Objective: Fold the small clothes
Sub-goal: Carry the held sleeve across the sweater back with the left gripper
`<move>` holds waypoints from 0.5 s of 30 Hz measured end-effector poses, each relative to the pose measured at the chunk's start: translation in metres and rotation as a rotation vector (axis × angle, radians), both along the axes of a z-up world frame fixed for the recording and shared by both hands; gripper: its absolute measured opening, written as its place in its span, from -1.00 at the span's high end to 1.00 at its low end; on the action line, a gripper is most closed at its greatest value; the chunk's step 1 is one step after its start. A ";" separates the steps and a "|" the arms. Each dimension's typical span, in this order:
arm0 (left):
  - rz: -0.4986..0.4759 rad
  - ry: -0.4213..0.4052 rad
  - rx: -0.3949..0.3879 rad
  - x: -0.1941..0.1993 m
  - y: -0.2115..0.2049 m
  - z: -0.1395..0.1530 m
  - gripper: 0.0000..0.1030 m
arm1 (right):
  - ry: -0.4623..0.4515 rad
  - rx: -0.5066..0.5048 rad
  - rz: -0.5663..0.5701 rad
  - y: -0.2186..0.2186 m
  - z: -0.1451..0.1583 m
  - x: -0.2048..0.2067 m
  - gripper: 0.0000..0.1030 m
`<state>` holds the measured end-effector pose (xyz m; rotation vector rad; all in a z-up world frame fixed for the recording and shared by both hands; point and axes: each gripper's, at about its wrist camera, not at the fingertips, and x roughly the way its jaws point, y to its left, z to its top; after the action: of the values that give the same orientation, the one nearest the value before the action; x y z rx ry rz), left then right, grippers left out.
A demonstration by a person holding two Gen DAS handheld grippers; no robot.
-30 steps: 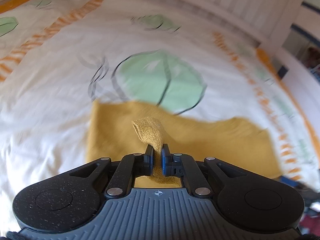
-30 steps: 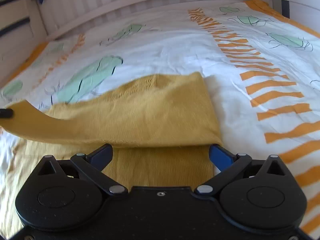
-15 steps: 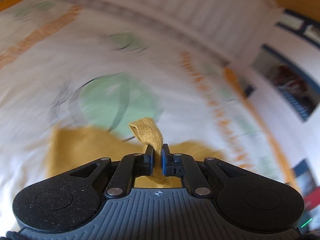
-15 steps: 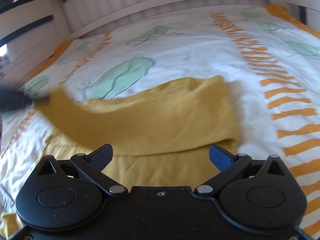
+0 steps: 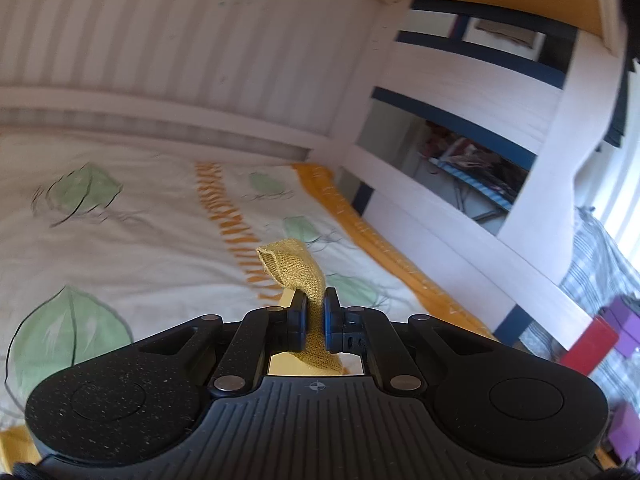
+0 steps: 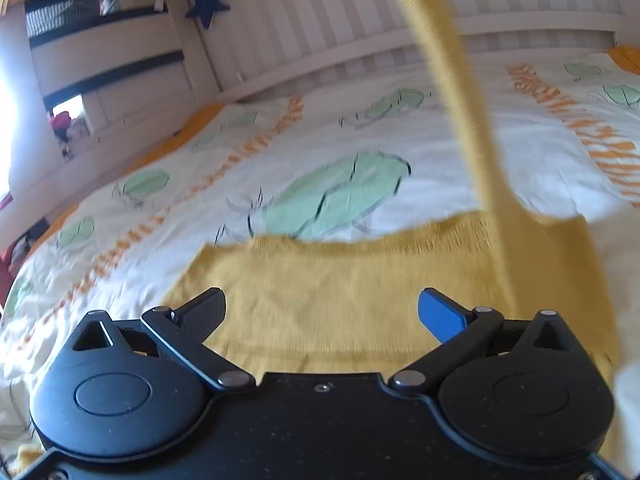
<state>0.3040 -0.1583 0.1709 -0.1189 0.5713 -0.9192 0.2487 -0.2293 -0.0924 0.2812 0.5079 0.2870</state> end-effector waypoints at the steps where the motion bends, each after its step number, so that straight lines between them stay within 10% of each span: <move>1: -0.004 -0.004 0.000 -0.002 -0.002 0.001 0.86 | 0.003 -0.006 -0.015 0.001 -0.002 0.007 -0.99; 10: 0.017 0.039 -0.001 0.006 0.029 -0.020 0.86 | 0.172 -0.003 -0.416 -0.071 -0.032 0.032 -0.99; 15: 0.073 0.063 0.043 0.015 0.062 -0.046 0.86 | 0.170 0.023 -0.400 -0.092 -0.026 -0.003 -0.99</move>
<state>0.3190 -0.0959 0.1250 -0.1301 0.6411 -0.8343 0.2461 -0.3210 -0.1184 0.4241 0.6028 -0.1214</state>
